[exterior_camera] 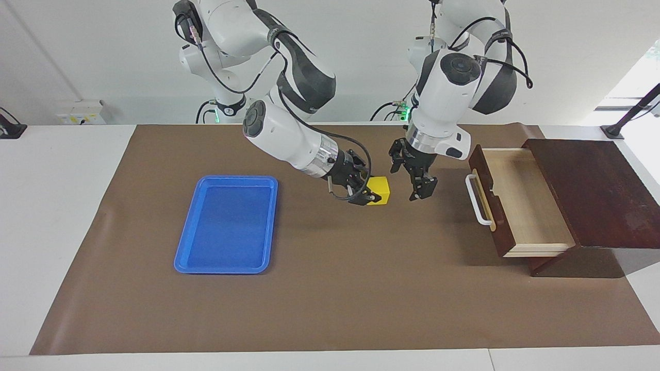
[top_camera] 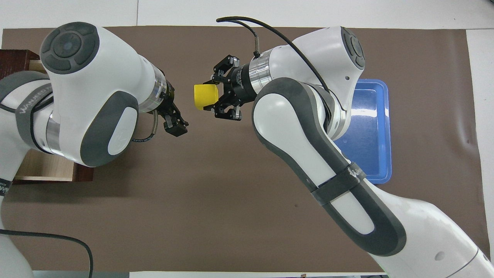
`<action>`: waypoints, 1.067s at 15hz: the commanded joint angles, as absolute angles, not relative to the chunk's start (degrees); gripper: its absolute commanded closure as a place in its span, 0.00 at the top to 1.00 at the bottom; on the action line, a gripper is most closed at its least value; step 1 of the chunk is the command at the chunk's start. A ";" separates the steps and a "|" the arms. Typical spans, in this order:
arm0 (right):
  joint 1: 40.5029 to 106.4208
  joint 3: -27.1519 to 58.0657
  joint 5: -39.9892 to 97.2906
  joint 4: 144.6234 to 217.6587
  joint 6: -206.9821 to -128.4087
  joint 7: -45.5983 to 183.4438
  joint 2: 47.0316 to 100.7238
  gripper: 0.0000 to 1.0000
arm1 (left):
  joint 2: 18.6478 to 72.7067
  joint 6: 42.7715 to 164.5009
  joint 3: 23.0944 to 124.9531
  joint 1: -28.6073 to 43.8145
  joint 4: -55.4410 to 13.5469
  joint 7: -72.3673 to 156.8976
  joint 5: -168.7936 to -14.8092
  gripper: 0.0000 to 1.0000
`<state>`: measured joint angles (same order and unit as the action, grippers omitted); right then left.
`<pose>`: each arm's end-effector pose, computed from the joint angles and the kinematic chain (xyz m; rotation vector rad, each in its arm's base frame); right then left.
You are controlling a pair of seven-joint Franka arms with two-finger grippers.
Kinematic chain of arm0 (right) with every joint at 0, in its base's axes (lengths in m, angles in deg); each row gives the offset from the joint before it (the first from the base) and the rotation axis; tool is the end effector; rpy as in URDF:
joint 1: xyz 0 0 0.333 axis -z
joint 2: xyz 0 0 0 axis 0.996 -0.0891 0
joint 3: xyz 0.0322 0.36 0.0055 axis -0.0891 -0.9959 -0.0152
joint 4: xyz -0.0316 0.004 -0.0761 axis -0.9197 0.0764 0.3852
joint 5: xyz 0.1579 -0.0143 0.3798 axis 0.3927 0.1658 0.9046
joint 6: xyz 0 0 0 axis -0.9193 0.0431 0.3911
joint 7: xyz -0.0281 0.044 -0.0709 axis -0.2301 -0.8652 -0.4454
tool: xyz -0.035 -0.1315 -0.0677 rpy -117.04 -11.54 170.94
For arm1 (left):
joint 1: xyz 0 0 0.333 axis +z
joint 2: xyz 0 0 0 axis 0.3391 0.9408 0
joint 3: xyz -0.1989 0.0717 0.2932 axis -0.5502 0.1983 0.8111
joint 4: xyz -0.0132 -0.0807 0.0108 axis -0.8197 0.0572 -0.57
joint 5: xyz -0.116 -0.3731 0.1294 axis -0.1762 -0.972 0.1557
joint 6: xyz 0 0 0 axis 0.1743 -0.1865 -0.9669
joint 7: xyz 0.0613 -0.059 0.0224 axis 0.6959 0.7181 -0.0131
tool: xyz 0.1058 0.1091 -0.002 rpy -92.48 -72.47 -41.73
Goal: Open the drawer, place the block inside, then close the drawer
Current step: 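Lift the block with the right gripper toward the left gripper, then grasp the yellow block with the left gripper beside the right gripper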
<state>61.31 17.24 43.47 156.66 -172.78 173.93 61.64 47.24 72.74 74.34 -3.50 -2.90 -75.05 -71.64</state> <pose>0.6643 0.4174 0.4851 -1.7614 1.7252 0.7311 0.5936 -0.2989 0.5201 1.7840 2.4609 -0.1185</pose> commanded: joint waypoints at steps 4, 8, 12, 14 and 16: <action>61.60 16.94 43.94 156.05 -173.06 175.27 61.53 0.00 | 48.10 77.85 74.06 -4.79 -2.19 -66.08 -76.15 1.00; 61.77 17.03 43.94 156.05 -172.97 175.18 61.45 0.00 | 47.92 78.01 73.98 -6.90 -2.72 -62.17 -77.21 1.00; 61.86 17.03 43.94 156.05 -172.88 175.27 61.45 0.00 | 47.75 78.02 73.98 -6.99 -2.89 -62.17 -77.30 1.00; 61.77 16.95 43.94 156.14 -172.88 175.18 61.45 0.00 | 47.75 77.58 73.98 -6.99 -2.89 -62.35 -77.30 0.53; 61.95 17.03 44.03 156.14 -172.71 175.18 61.53 0.00 | 47.75 77.49 73.98 -6.99 -2.89 -62.35 -77.30 0.02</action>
